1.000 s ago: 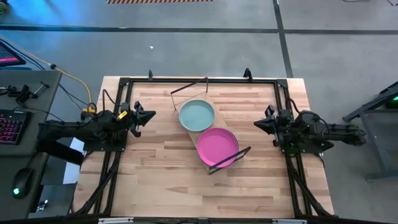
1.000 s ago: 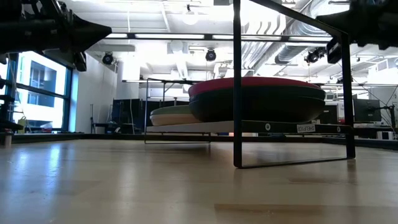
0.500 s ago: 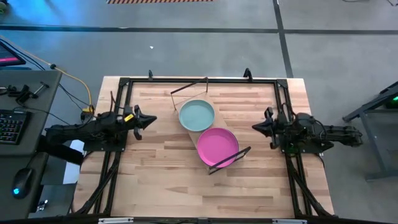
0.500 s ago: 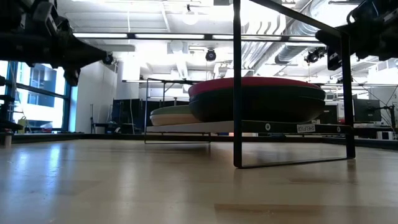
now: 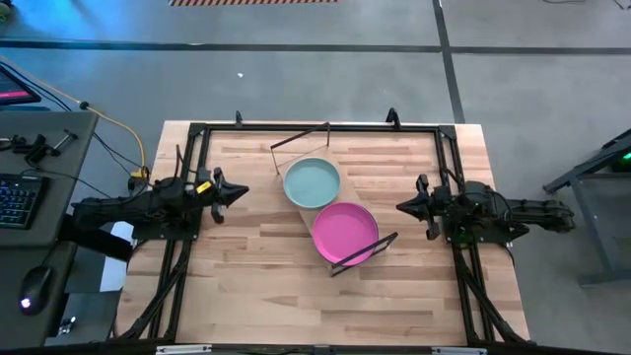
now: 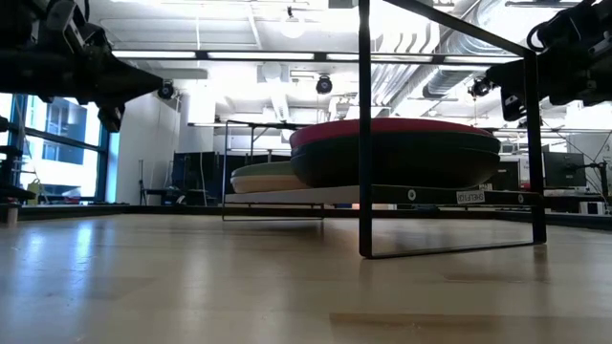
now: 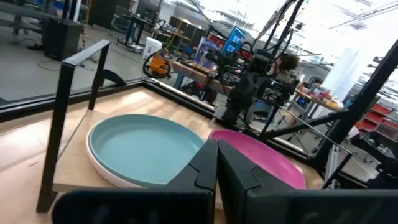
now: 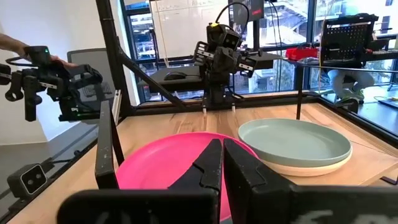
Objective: Place and stack plates onto a shelf
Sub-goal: Return to home position
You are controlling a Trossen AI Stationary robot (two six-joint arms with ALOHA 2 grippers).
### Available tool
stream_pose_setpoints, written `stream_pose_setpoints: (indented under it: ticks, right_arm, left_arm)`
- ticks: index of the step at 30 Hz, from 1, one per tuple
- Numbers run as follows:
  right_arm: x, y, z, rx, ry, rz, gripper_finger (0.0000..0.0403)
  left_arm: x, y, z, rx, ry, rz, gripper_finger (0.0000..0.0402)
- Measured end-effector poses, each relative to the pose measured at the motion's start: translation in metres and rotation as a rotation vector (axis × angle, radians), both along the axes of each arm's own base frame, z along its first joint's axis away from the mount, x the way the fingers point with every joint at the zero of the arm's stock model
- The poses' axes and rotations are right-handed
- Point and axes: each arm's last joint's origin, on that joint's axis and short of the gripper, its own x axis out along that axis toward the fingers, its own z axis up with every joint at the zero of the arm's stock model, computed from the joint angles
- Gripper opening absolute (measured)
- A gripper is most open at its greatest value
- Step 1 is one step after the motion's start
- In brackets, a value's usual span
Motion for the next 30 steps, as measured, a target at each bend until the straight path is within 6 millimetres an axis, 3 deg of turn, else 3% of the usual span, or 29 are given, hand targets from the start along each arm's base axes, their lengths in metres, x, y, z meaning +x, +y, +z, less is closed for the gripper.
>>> stream_pose_setpoints:
  ticks: [15,30]
  right_arm:
    - [0.0005,-0.0004,-0.0014,-0.064,0.01,-0.015,0.0]
    - [0.0012,-0.0004,-0.0024,0.173,0.038,-0.007,0.0]
  left_arm:
    - [-0.0002,0.0016,0.0,0.0,0.0,0.01,0.0001]
    - [-0.0002,0.0016,0.0,0.001,-0.001,0.009,0.0001]
